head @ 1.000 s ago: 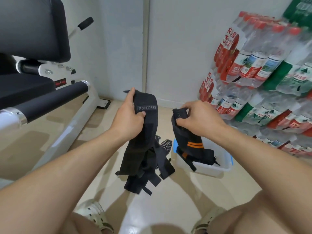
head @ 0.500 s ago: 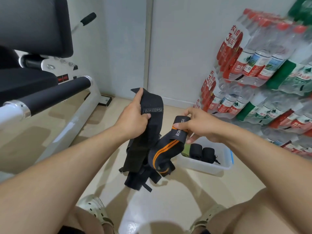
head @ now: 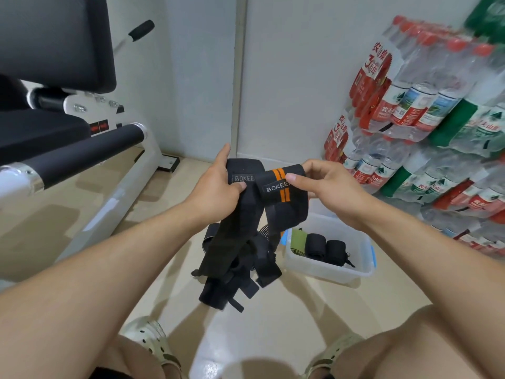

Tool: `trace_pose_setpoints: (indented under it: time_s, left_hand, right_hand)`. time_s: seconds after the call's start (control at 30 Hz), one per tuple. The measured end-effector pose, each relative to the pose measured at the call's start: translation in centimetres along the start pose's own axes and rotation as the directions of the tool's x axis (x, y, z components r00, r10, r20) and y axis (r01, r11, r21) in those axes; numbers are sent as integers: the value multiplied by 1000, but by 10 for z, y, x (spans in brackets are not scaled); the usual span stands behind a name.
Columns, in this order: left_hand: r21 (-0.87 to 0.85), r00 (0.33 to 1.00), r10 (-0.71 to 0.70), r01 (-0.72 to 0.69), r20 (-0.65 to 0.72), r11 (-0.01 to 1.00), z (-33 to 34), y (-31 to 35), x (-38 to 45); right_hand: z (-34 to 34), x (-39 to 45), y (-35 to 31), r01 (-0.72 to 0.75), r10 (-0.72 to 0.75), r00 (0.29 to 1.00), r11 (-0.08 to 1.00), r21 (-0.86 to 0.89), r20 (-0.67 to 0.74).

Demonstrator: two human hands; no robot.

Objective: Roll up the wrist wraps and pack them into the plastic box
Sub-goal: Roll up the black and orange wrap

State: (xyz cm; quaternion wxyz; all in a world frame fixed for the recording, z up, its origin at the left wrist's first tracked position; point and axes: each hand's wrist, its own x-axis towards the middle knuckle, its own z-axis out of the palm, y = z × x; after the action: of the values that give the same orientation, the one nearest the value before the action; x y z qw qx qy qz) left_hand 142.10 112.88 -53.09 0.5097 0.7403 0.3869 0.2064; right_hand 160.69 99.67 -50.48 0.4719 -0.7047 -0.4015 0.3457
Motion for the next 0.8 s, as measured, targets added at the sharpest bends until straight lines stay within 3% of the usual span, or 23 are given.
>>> trace_pose_setpoints:
  time_s: [0.3, 0.5, 0.8]
  left_hand:
    - [-284, 994, -90, 68, -63, 956, 0, 12, -2]
    - [-421, 988, -153, 125, -34, 899, 3, 19, -5]
    - [-421, 992, -117, 87, -47, 903, 3, 13, -3]
  right_hand:
    - [7, 1, 2, -24, 27, 1000, 972, 232, -9]
    - [21, -1, 1, 1, 1, 1000, 991, 133, -20]
    - [36, -7, -5, 22, -19, 999, 996, 90, -32]
